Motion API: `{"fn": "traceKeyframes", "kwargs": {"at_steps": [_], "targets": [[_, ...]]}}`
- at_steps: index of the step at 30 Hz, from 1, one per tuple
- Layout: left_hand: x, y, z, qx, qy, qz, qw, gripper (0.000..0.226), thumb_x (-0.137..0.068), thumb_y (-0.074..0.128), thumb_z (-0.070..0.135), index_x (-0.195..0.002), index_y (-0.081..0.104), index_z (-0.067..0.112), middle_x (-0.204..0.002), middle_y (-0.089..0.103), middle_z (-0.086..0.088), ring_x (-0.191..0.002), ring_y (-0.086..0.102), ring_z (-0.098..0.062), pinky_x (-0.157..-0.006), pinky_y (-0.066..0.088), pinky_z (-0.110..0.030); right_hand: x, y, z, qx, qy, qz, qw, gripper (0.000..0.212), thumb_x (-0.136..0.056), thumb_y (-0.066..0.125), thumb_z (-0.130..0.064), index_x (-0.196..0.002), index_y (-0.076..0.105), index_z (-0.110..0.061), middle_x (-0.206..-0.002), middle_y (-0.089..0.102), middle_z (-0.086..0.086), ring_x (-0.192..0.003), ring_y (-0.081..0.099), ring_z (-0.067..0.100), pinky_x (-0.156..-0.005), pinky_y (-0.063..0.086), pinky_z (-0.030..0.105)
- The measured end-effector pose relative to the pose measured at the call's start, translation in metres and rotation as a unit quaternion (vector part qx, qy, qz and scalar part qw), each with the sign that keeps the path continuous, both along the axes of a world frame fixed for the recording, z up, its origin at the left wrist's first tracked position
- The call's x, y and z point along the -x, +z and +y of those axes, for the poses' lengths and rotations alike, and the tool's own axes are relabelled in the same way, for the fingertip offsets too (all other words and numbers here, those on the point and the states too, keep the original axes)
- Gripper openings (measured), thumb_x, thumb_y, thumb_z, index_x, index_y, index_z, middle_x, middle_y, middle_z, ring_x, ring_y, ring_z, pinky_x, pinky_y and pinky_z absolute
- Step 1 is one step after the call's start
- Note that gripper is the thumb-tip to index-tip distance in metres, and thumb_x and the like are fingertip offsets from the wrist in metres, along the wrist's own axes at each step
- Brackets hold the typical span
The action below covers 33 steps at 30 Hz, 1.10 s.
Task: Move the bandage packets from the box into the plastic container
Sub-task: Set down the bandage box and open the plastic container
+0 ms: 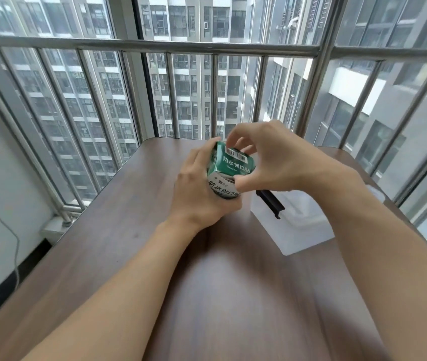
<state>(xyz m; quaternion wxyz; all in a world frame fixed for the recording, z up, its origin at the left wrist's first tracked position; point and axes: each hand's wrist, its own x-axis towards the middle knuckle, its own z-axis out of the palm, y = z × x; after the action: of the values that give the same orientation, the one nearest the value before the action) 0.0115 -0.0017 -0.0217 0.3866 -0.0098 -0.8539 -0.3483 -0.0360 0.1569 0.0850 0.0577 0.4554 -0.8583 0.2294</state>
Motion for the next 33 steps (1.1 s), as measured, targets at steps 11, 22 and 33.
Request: {"fn": "traceKeyframes", "kwargs": {"at_steps": [11, 22, 33], "targets": [[-0.004, 0.005, -0.005, -0.06, -0.068, -0.044, 0.995, 0.087, -0.052, 0.09, 0.026, -0.131, 0.053, 0.026, -0.114, 0.064, 0.008, -0.099, 0.063, -0.009, -0.08, 0.048, -0.015, -0.001, -0.002, -0.003, -0.015, 0.018, 0.04, 0.999, 0.048, -0.075, 0.075, -0.028, -0.12, 0.069, -0.015, -0.104, 0.073, 0.007, -0.095, 0.07, 0.023, -0.077, 0.062, 0.04], [0.001, -0.002, -0.021, -0.164, -0.085, -0.078, 0.98, 0.069, -0.055, 0.094, 0.008, -0.111, 0.06, 0.031, -0.088, 0.072, 0.011, -0.077, 0.067, -0.007, -0.065, 0.052, -0.024, -0.005, -0.008, -0.02, -0.086, 0.012, 0.038, 0.996, 0.023, -0.099, 0.045, -0.016, -0.094, 0.064, -0.003, -0.069, 0.054, 0.005, -0.053, 0.049, 0.018, -0.051, 0.04, 0.032], [-0.006, -0.002, -0.012, -0.21, 0.064, -0.047, 0.974, 0.1, -0.049, 0.1, 0.043, -0.133, 0.048, 0.033, -0.106, 0.062, 0.024, -0.099, 0.064, -0.002, -0.088, 0.052, -0.02, 0.033, -0.011, 0.004, 0.152, -0.185, -0.014, 0.971, 0.03, -0.097, 0.064, -0.043, -0.109, 0.067, -0.016, -0.108, 0.07, 0.001, -0.095, 0.067, 0.019, -0.086, 0.059, 0.043]]}}
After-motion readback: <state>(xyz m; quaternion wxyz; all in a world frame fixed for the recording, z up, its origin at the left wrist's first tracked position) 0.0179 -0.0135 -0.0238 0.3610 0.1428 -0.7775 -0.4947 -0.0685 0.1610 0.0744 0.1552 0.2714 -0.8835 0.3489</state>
